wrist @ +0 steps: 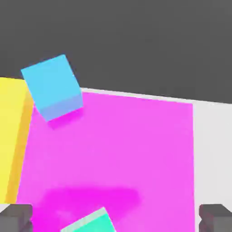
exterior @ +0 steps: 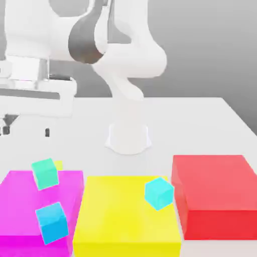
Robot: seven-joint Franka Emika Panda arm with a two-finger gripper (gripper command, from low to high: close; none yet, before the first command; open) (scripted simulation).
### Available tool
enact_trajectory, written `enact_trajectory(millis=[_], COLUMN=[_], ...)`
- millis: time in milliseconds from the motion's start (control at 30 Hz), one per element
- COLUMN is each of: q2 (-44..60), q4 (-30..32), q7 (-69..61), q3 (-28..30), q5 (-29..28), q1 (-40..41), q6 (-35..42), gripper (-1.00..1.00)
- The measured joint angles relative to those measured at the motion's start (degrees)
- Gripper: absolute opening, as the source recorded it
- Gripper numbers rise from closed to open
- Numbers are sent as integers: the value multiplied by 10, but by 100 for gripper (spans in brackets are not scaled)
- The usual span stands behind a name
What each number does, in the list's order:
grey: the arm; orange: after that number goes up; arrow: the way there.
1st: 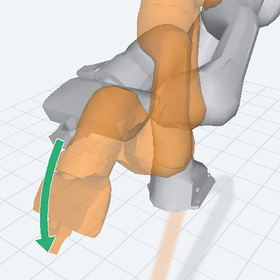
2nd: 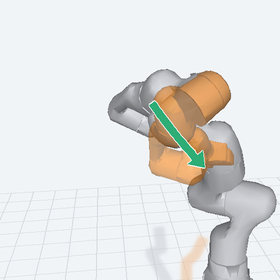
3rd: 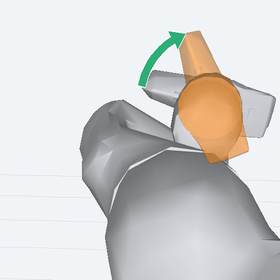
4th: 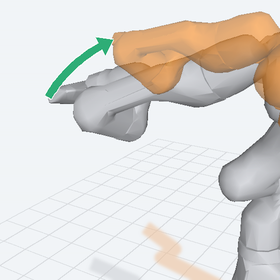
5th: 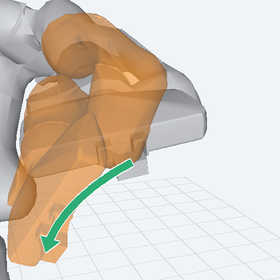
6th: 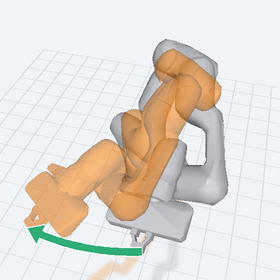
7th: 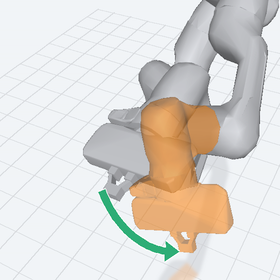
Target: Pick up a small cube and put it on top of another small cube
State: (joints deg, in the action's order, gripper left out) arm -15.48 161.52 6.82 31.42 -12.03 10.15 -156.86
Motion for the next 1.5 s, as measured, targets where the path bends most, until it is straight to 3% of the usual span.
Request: enact_trajectory(millis=[133,200,333,467,733,1000,1033,1267,1500], q2=[72,92,123,157,227,289,294,294,244], q4=[69,77,71,62,41,27,27,27,37], q7=[-92,-121,-175,-250,-421,-532,-540,-540,-451], q3=[59,73,84,75,-59,-227,-242,-242,-121], q5=[-27,-14,52,155,393,547,557,557,433], q1=[35,33,9,-12,61,189,200,201,113], q6=[-60,-75,-96,-117,-155,-202,-206,-205,-167], gripper=[0,0,0,0,0,0,-100,-100,-100])
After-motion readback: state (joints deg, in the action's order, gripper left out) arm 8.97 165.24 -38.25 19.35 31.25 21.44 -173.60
